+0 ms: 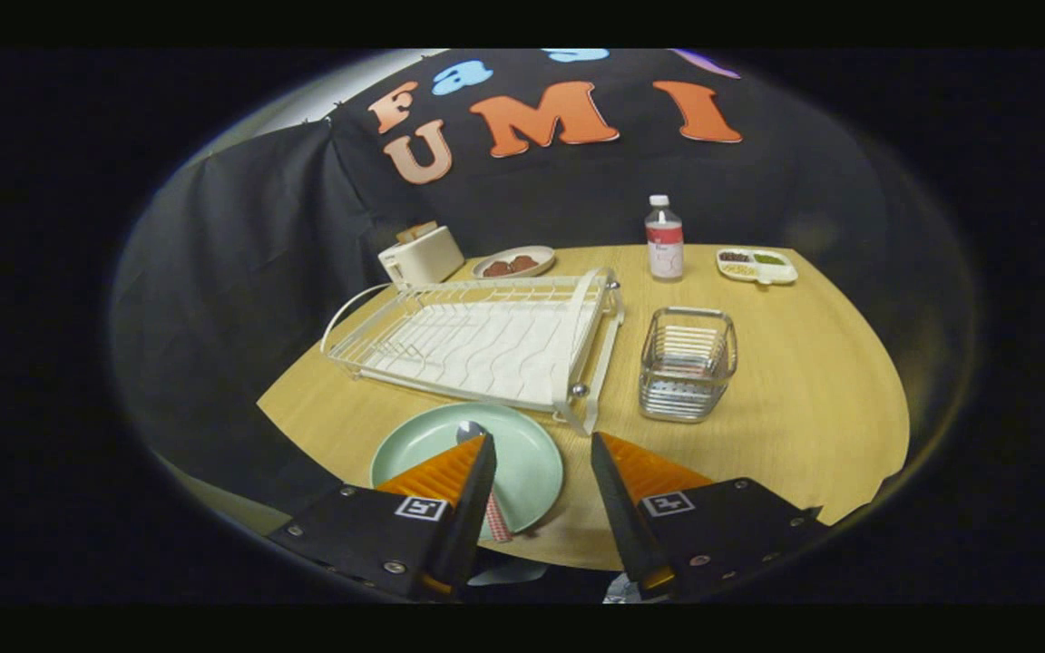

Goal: Take the plate from the dish rack, then take the spoon from the basket and place it into the plate.

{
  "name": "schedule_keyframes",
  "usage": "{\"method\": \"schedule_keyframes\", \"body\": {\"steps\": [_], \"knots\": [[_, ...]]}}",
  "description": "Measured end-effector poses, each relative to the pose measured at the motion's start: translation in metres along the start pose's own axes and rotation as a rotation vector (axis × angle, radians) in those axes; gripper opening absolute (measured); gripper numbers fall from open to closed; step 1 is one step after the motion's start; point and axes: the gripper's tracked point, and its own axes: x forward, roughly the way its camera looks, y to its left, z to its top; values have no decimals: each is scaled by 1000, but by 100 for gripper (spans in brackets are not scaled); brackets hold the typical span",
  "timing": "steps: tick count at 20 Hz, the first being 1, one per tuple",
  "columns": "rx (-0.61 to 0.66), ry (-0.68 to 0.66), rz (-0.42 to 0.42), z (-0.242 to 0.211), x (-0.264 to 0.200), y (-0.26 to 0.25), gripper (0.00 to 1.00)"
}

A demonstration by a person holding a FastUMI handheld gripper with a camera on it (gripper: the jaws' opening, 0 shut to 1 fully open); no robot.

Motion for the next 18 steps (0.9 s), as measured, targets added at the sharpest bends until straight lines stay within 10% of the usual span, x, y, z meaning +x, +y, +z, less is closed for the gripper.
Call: {"method": "schedule_keyframes", "body": {"steps": [18], "knots": [[-64, -441, -213, 198, -72, -36, 92]]}}
